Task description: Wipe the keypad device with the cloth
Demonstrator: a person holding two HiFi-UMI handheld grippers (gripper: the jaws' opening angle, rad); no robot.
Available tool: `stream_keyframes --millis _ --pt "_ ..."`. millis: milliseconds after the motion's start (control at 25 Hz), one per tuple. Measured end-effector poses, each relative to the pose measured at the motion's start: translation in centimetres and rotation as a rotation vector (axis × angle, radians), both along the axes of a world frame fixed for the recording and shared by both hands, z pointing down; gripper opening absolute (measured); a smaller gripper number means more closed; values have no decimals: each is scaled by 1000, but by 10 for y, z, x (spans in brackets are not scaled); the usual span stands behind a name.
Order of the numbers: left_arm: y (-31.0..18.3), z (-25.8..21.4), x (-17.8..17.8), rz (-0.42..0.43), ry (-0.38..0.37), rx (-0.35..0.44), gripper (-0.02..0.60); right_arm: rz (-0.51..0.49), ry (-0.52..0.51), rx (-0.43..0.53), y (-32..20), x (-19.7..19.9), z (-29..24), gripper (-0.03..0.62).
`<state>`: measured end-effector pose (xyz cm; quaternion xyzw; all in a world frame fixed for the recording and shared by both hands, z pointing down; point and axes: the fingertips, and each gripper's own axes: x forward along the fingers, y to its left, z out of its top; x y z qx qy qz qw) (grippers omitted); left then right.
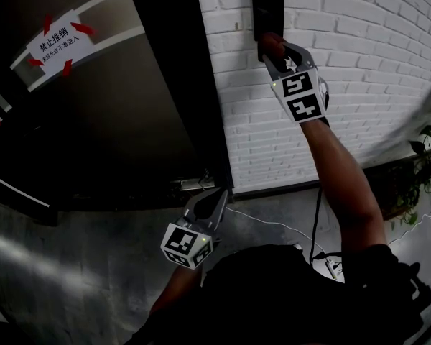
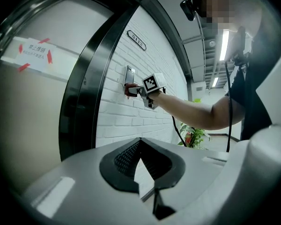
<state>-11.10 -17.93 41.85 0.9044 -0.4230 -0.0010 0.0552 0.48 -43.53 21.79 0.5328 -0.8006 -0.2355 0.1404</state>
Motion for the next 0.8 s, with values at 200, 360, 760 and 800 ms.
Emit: stream_keyframes --millis 200,360,760,800 --pt "0 0 -3 2 -6 6 15 -11 -5 -30 0 -1 10 147" --pt "1 1 -5 12 -12 4 15 -9 -1 -60 1 -1 18 147" --pt "4 1 -8 64 -13 -22 15 -52 -41 -92 38 -6 36 147" --pt "3 2 -8 68 -14 -20 15 -74 -63 -99 48 -6 39 147"
